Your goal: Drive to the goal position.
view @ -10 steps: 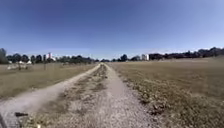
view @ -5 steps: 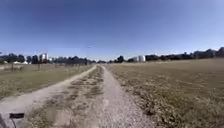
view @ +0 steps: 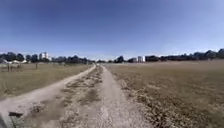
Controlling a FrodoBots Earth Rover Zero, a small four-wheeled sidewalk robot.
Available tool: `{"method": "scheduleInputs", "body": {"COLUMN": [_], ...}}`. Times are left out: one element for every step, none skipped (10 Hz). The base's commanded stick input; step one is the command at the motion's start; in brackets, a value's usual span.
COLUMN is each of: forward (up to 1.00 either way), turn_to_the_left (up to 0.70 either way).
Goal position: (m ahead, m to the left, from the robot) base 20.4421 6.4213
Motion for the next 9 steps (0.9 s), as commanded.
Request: {"method": "scheduleInputs", "body": {"forward": [0.69,0.69,0.69,0.69,0.69,0.69,0.69,0.69,0.69], "turn_to_the_left": [0.06,0.06,0.06,0.06,0.06,0.06,0.06,0.06,0.06]}}
